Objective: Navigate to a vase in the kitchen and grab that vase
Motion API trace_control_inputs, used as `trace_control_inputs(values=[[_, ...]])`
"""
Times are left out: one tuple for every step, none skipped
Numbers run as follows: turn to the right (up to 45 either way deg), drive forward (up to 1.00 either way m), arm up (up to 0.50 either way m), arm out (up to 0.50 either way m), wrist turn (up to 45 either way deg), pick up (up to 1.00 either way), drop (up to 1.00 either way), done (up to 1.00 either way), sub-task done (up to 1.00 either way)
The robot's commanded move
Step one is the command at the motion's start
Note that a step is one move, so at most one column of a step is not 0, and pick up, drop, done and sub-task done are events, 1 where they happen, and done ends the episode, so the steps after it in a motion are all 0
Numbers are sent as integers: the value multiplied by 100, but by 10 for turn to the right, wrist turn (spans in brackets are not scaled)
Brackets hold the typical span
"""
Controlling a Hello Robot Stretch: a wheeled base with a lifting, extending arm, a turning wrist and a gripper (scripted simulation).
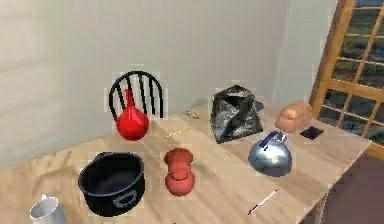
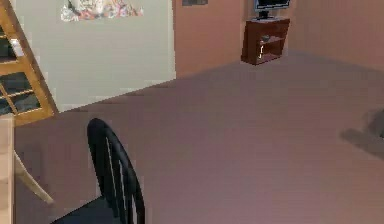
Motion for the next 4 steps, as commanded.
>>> trace_control_inputs(values=[[-450, 0, 0, 0, 0, 0, 0, 0, 0], [-420, 0, 0, 0, 0, 0, 0, 0, 0], [0, 0, 50, 0, 0, 0, 0, 0, 0], [0, 0, 38, 0, 0, 0, 0, 0, 0]])
